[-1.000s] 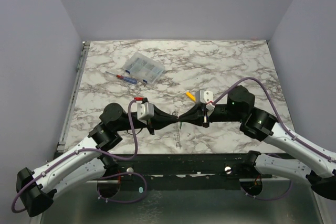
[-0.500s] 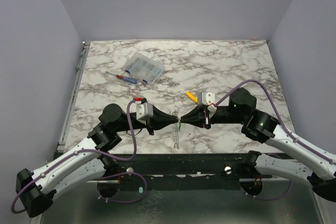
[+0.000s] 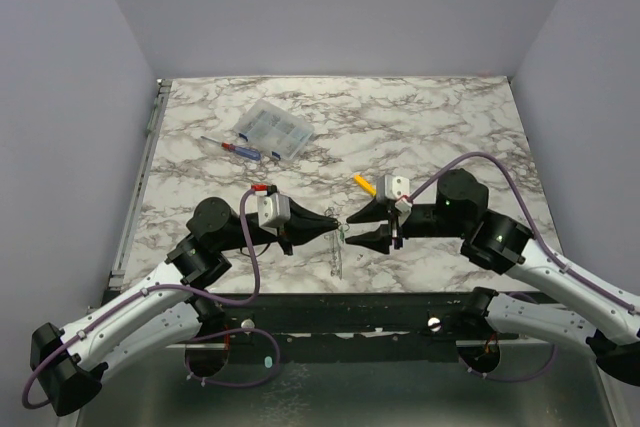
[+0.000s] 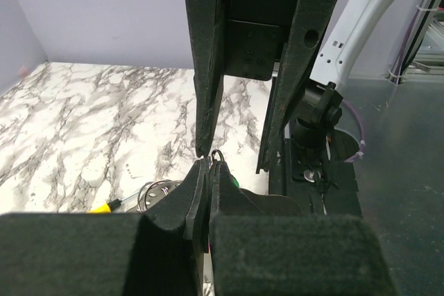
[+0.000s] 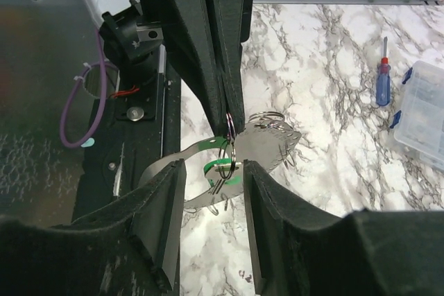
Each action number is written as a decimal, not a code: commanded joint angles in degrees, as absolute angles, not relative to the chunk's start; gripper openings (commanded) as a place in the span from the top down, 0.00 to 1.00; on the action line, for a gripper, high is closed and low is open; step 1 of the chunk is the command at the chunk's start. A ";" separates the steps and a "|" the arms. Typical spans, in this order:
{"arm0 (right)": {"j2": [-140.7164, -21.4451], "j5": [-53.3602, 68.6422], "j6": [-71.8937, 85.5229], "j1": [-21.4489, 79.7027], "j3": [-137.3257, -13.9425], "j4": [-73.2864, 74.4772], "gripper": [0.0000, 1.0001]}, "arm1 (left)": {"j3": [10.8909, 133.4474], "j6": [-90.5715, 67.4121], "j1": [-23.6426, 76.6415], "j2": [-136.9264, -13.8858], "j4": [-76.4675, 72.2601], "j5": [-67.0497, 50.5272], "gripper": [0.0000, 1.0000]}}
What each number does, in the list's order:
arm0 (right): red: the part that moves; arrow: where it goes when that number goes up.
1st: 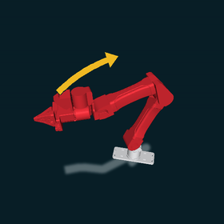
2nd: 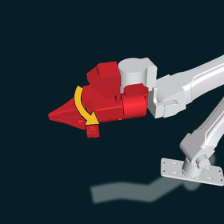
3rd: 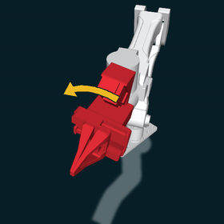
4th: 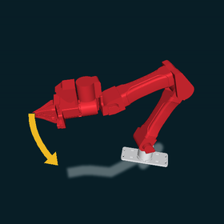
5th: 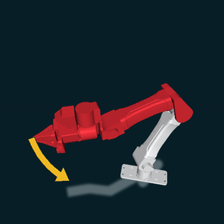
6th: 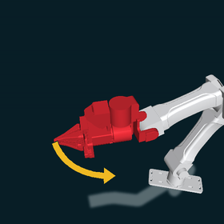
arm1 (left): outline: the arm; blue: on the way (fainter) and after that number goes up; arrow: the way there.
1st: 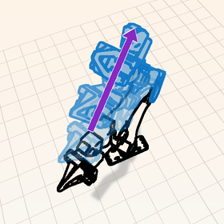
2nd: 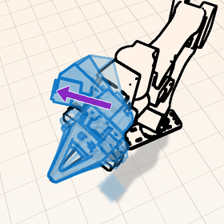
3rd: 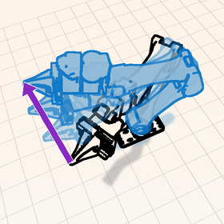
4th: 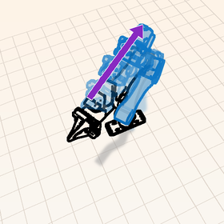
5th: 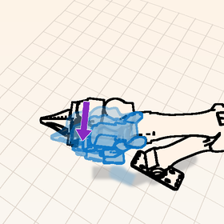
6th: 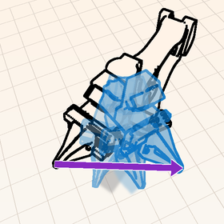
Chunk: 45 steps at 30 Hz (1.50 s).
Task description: Put the keys on the keyring
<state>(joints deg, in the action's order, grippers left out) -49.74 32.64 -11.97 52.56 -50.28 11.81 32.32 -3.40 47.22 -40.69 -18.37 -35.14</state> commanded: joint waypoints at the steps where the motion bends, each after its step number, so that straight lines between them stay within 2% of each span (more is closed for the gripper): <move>1: -50.10 32.83 -11.24 52.82 -52.18 12.45 0.53 | 32.23 -3.63 47.02 -39.98 -21.10 -34.61 1.00; 10: -52.13 33.30 -11.80 52.82 -51.75 10.11 0.52 | 32.15 -3.69 46.91 -39.90 -21.12 -34.62 1.00; 19: -53.50 34.61 -11.64 52.82 -52.15 7.14 0.58 | 32.17 -3.62 46.91 -40.08 -21.16 -34.71 1.00; 28: -54.87 35.44 -11.79 52.82 -52.60 6.70 0.74 | 32.12 -3.59 46.90 -39.90 -21.10 -34.56 1.00; 35: -54.84 35.38 -12.03 52.82 -52.67 5.93 0.76 | 32.08 -3.51 46.93 -39.99 -21.12 -34.54 1.00; 39: -55.25 35.71 -12.41 52.83 -52.72 6.08 0.88 | 32.15 -3.50 46.80 -39.99 -21.09 -34.54 1.00; 41: -55.72 36.09 -12.93 52.82 -53.02 6.97 0.90 | 32.08 -3.46 46.84 -39.91 -21.12 -34.46 1.00; 43: -56.10 35.77 -12.98 52.84 -53.06 7.57 0.90 | 32.08 -3.52 46.84 -39.81 -21.17 -34.40 1.00; 45: -56.02 35.22 -12.85 52.82 -52.86 7.65 0.81 | 32.08 -3.51 46.81 -39.81 -21.25 -34.45 1.00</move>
<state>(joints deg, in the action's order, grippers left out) -55.29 34.24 -12.12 52.49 -51.46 7.70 32.32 -3.38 46.96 -40.42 -18.28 -35.22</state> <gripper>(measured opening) 0.127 0.017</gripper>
